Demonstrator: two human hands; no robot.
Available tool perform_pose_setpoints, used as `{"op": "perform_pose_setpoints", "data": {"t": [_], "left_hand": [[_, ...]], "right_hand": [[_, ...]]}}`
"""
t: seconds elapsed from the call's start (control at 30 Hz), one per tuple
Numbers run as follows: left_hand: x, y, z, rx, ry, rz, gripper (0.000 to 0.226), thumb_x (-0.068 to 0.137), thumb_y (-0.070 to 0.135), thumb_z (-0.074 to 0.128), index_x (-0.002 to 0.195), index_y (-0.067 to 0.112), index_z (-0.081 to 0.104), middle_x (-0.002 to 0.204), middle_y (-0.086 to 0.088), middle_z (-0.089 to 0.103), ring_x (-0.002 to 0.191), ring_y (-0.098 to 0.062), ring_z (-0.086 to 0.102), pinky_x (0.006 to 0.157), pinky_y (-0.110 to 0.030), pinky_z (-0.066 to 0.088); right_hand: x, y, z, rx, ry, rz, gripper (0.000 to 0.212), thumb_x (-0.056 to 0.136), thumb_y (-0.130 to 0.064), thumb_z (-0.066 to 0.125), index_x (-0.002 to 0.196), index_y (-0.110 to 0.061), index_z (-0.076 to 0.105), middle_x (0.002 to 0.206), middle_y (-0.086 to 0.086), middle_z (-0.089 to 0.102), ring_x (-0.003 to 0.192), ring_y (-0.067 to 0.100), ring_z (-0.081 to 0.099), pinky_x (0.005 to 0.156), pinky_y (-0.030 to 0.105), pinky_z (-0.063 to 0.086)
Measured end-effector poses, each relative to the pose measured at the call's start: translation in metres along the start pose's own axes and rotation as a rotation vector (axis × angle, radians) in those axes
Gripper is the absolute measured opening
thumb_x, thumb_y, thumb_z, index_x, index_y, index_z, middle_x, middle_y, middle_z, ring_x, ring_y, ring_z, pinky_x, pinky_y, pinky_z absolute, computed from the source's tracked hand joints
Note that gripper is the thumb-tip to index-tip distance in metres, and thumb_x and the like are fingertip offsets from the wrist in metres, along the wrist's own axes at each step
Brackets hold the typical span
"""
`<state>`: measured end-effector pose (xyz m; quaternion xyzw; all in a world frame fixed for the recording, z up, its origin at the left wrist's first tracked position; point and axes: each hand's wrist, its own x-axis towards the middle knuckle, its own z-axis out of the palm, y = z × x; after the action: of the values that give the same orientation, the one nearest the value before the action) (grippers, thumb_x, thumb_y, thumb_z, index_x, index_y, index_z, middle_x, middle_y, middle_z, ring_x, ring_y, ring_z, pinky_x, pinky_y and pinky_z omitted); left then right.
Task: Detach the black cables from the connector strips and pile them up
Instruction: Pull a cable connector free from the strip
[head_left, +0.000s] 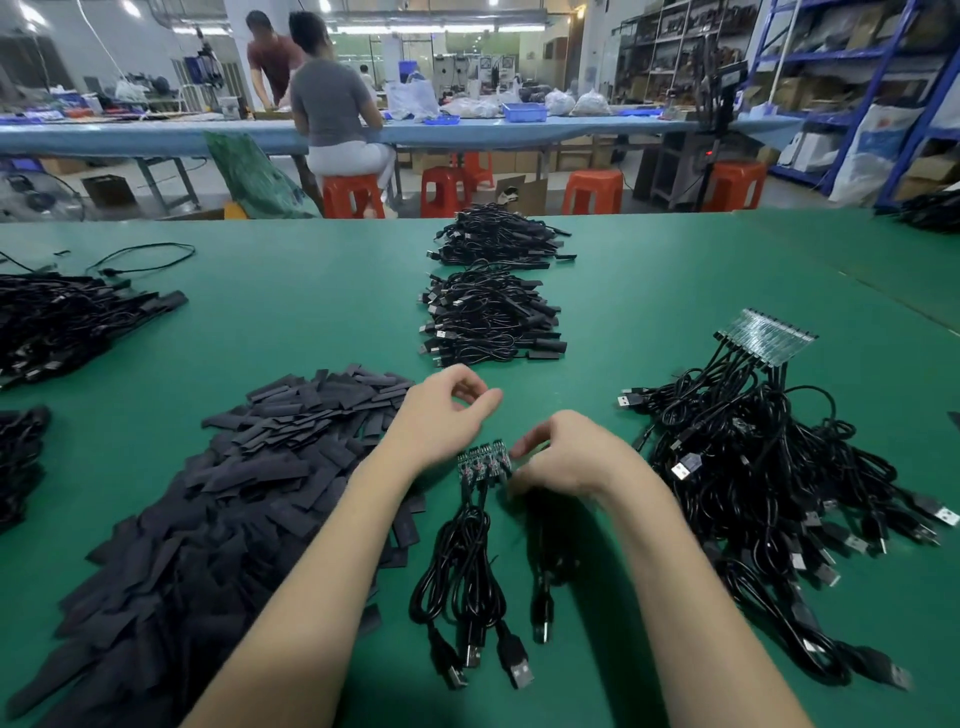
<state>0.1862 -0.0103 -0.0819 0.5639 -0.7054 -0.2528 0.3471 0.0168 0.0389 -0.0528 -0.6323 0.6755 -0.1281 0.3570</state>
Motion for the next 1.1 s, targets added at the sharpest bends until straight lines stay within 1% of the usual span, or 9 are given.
{"op": "perform_pose_setpoints", "data": {"t": [0.1,0.23,0.3,0.4,0.57,0.67,0.83,0.97,1.1], "left_hand": [[-0.011,-0.002,-0.002,-0.148,-0.082,-0.036,0.023,0.09,0.052,0.068,0.091,0.029,0.067,0.087,0.014,0.07,0.076,0.01,0.06,0.069,-0.004,0.042],[-0.013,0.004,-0.001,-0.579,-0.162,-0.15,0.013,0.088,0.031,0.076,0.093,0.02,0.071,0.085,0.002,0.076,0.074,-0.009,0.067,0.071,-0.023,0.054],[-0.014,0.006,-0.001,-0.789,-0.162,-0.193,0.008,0.088,0.014,0.075,0.092,0.014,0.069,0.08,-0.003,0.075,0.068,-0.011,0.066,0.065,-0.022,0.053],[-0.017,0.009,-0.001,-0.954,-0.207,-0.24,0.016,0.085,0.006,0.074,0.098,0.009,0.065,0.083,-0.004,0.075,0.07,-0.012,0.067,0.065,-0.021,0.054],[-0.022,0.015,0.0,-1.008,-0.242,-0.232,0.033,0.071,0.013,0.079,0.101,0.011,0.067,0.095,-0.009,0.074,0.082,-0.015,0.065,0.08,-0.026,0.05],[-0.023,0.017,0.001,-1.005,-0.269,-0.22,0.03,0.077,0.009,0.076,0.106,0.01,0.066,0.098,-0.009,0.075,0.082,-0.013,0.067,0.075,-0.021,0.052],[-0.025,0.017,-0.003,-1.036,-0.341,-0.202,0.034,0.075,0.01,0.075,0.108,0.006,0.069,0.095,-0.005,0.075,0.082,-0.011,0.068,0.079,-0.021,0.055],[-0.026,0.018,-0.005,-1.06,-0.367,-0.236,0.055,0.075,0.008,0.073,0.126,-0.009,0.059,0.108,-0.015,0.068,0.093,-0.02,0.062,0.095,-0.033,0.049],[-0.027,0.021,-0.004,-1.107,-0.421,-0.2,0.039,0.079,0.009,0.071,0.117,0.001,0.064,0.099,-0.009,0.071,0.085,-0.014,0.066,0.079,-0.023,0.055]], "right_hand": [[-0.001,0.016,-0.014,0.416,-0.055,-0.081,0.032,0.077,-0.014,0.084,0.106,-0.025,0.074,0.095,0.001,0.078,0.097,0.015,0.071,0.083,0.027,0.051],[-0.002,0.027,-0.014,0.749,-0.094,-0.11,0.026,0.085,0.001,0.075,0.107,-0.013,0.073,0.095,0.005,0.075,0.075,0.008,0.069,0.06,0.017,0.052],[-0.001,0.029,-0.012,0.794,-0.102,-0.114,0.028,0.084,-0.001,0.076,0.111,-0.009,0.072,0.1,0.007,0.073,0.081,0.013,0.065,0.065,0.021,0.052],[0.0,0.027,-0.011,0.928,-0.055,-0.147,0.027,0.08,-0.018,0.081,0.106,-0.013,0.075,0.087,0.002,0.071,0.081,0.016,0.062,0.072,0.028,0.046],[0.001,0.021,-0.007,0.884,0.072,-0.199,0.018,0.076,-0.037,0.083,0.089,-0.025,0.081,0.093,-0.005,0.078,0.072,0.002,0.069,0.076,0.029,0.051],[-0.001,0.02,-0.006,0.87,0.084,-0.208,0.027,0.065,-0.045,0.083,0.085,-0.028,0.081,0.088,-0.008,0.077,0.07,-0.001,0.068,0.075,0.028,0.048],[0.001,0.022,-0.007,1.039,-0.059,-0.215,0.028,0.072,-0.025,0.081,0.096,-0.011,0.077,0.083,-0.004,0.074,0.066,0.004,0.064,0.065,0.018,0.053],[0.001,0.019,-0.004,1.183,-0.165,-0.131,0.026,0.072,-0.016,0.077,0.097,-0.006,0.075,0.081,0.001,0.073,0.066,0.009,0.059,0.067,0.017,0.053],[-0.003,0.018,-0.001,1.323,-0.263,-0.024,0.012,0.068,-0.018,0.08,0.077,-0.012,0.082,0.076,0.002,0.074,0.06,0.009,0.065,0.054,0.018,0.054]]}}
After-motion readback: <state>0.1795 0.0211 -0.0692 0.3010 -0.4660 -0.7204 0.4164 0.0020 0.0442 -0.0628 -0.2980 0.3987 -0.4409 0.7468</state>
